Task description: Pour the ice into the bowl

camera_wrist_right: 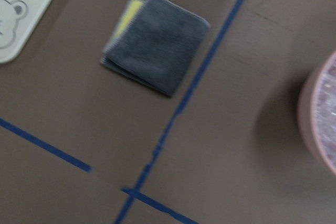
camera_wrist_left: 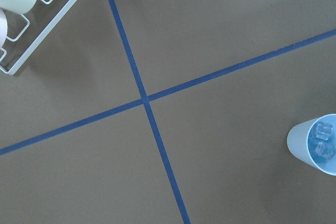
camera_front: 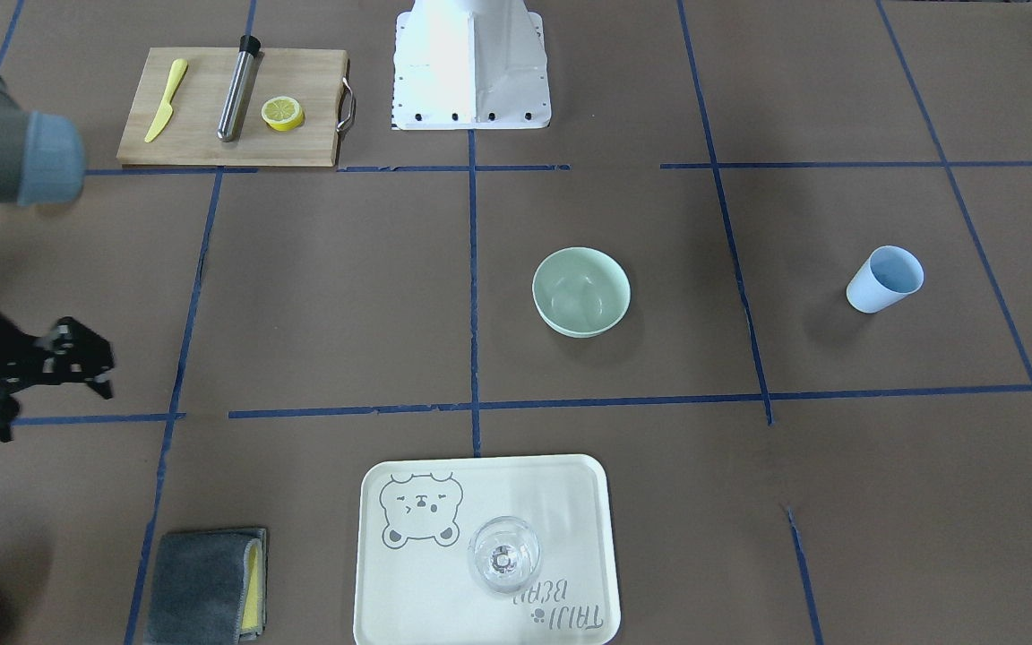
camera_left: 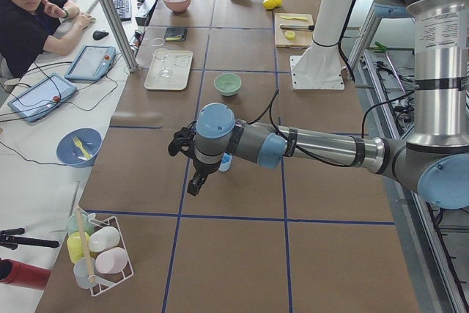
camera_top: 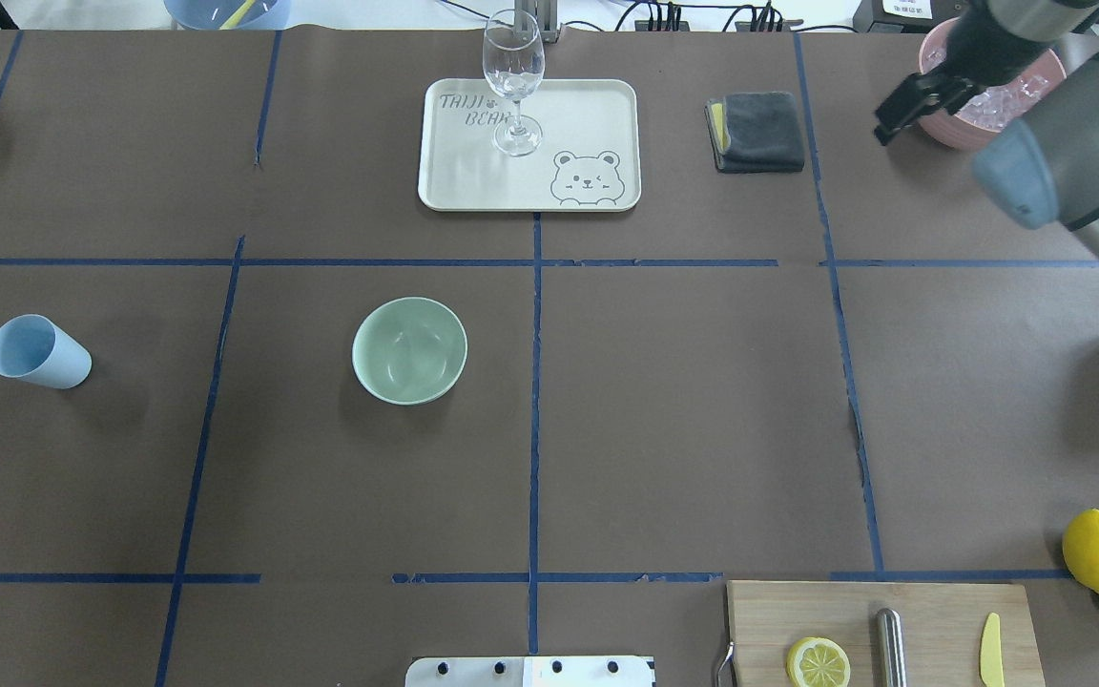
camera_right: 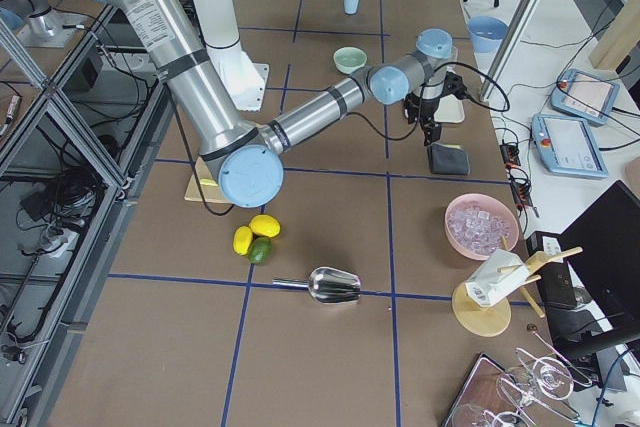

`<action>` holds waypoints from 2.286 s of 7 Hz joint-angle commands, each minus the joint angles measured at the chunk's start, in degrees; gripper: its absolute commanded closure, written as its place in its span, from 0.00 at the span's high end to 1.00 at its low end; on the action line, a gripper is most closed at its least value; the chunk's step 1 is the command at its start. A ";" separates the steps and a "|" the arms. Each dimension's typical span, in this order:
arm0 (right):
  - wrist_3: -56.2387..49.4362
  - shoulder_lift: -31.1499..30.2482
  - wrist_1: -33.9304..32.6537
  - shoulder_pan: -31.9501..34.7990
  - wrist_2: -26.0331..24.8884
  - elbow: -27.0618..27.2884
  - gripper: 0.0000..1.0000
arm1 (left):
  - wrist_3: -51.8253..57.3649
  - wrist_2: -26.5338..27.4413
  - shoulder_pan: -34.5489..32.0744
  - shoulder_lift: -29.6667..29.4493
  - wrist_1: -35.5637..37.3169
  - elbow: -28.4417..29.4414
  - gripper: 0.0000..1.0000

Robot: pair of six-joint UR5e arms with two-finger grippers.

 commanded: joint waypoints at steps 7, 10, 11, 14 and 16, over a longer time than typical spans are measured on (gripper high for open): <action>-20.10 -21.13 0.42 14.98 5.18 5.49 1.00 | -44.13 19.62 20.34 3.52 -55.79 3.13 1.00; -20.09 -21.84 0.77 14.98 5.09 5.49 1.00 | -56.73 48.94 41.67 13.18 -67.40 2.34 1.00; -20.09 -21.93 0.77 14.98 5.09 5.40 1.00 | -61.03 60.37 50.45 15.21 -67.60 2.34 1.00; -20.09 -22.46 0.86 15.07 5.00 5.49 1.00 | -71.77 82.74 68.25 16.64 -67.08 5.91 1.00; -20.09 -23.07 1.12 15.16 4.91 5.49 1.00 | -76.44 91.13 74.61 16.64 -65.25 8.31 1.00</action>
